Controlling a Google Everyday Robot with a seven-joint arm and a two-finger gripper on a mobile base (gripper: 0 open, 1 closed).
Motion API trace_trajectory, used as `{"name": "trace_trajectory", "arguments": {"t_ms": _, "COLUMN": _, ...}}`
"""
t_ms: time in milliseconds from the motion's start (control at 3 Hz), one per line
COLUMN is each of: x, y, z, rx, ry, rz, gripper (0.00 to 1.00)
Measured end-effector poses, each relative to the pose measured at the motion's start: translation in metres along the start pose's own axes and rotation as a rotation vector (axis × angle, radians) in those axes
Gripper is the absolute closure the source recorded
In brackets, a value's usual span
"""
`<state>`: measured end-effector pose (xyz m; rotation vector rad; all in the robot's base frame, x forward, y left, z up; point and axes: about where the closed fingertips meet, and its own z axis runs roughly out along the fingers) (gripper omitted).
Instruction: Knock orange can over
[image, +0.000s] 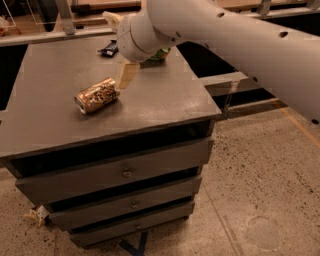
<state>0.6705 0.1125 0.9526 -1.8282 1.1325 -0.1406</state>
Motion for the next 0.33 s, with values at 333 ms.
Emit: {"name": "trace_trajectory", "arguments": {"t_ms": 333, "x": -0.0001, "y": 0.0, "z": 0.0, "rx": 0.0, "ry": 0.0, "rz": 0.0, "gripper": 0.0}}
